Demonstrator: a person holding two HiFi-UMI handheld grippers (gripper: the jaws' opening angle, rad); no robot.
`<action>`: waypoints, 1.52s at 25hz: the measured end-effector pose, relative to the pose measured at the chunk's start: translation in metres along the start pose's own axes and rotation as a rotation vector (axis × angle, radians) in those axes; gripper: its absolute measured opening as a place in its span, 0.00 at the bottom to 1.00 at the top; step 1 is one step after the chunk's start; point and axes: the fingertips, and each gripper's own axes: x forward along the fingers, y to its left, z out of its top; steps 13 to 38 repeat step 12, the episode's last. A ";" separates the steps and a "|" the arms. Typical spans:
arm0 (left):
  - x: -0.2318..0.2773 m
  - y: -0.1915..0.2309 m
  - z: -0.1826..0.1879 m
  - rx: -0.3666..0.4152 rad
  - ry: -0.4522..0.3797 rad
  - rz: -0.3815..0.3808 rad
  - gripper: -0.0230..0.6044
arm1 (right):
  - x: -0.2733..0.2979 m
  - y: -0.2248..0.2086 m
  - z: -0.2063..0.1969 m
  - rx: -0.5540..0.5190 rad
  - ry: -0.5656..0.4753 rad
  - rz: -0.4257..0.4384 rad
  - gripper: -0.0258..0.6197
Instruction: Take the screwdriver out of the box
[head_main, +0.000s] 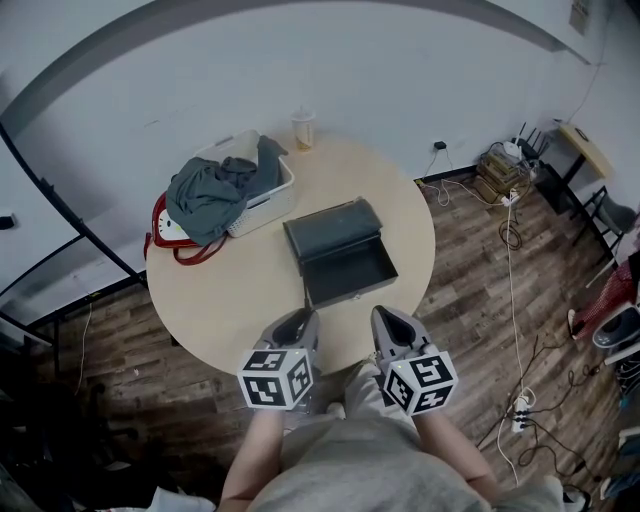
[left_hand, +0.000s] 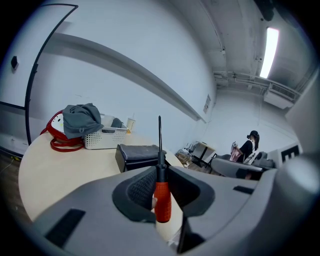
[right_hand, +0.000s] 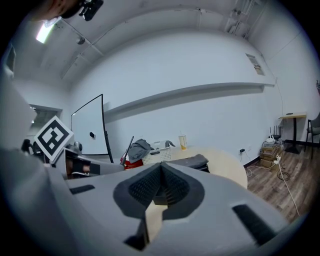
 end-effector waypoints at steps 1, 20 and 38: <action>0.001 0.000 0.001 0.001 0.000 0.000 0.14 | 0.001 0.000 0.000 -0.002 0.001 0.001 0.04; 0.005 0.001 0.006 0.012 0.000 0.010 0.14 | 0.007 -0.001 0.002 -0.013 0.009 0.010 0.04; 0.005 0.001 0.006 0.012 0.000 0.010 0.14 | 0.007 -0.001 0.002 -0.013 0.009 0.010 0.04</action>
